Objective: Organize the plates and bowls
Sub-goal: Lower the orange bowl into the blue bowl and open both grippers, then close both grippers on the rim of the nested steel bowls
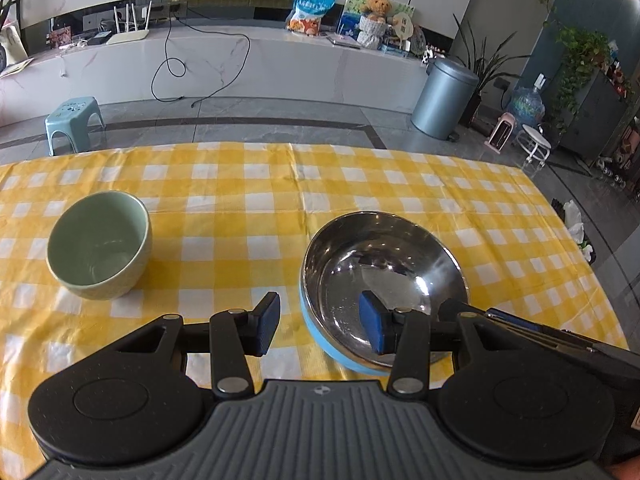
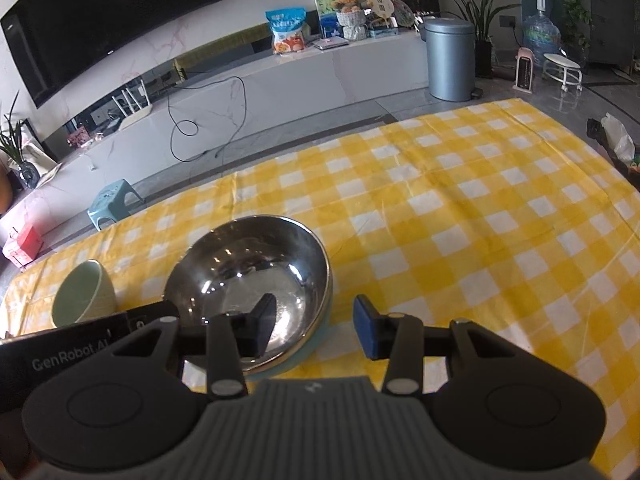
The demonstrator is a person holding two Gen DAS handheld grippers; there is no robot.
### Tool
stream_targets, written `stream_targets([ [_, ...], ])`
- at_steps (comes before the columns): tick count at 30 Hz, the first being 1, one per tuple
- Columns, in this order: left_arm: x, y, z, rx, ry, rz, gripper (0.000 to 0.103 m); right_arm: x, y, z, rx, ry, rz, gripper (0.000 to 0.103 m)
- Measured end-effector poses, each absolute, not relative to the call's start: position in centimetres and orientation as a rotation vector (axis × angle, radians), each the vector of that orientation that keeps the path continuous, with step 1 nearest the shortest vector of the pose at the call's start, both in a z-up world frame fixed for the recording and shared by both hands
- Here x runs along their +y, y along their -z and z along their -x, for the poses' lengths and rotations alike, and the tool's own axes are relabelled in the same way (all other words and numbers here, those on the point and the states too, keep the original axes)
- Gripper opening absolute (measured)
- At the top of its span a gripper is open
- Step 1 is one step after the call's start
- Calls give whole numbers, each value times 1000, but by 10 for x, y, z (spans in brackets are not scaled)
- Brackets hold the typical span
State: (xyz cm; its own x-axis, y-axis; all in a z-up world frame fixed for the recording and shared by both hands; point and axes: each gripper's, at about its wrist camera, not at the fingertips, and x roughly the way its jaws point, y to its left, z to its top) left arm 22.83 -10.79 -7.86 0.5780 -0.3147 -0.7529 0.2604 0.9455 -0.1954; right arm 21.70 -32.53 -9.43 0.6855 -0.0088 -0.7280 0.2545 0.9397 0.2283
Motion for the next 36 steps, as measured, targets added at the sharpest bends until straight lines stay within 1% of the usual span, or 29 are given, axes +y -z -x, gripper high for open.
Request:
stream_targets([
  [6,-109,93,-246,936,334,81,51,-330,111,-230,831,173,-373,37],
  [7,-108,95,-248,939,331,85,48,-331,112,-232,833,175,-378,36],
  [8,-108,96,-249,939,329,89,42,-331,114,-233,838,175,-384,34],
  [9,-108,98,-250,943,327,94,40,-331,116,-235,843,174,-391,33],
  [11,-108,99,-252,947,329,96,33,-332,118,-237,851,174,-400,27],
  [12,-110,99,-252,949,331,91,31,-332,119,-238,853,174,-405,27],
  [14,-110,100,-254,954,330,83,21,-332,121,-240,859,177,-417,22],
  [17,-110,102,-255,957,325,76,16,-332,122,-240,864,176,-435,17],
  [19,-110,102,-255,953,318,71,12,-331,122,-241,864,178,-435,17],
  [26,-113,95,-250,937,308,47,11,-328,120,-240,879,205,-442,14],
  [36,-105,65,-220,895,313,42,11,-324,93,-213,850,176,-463,13],
])
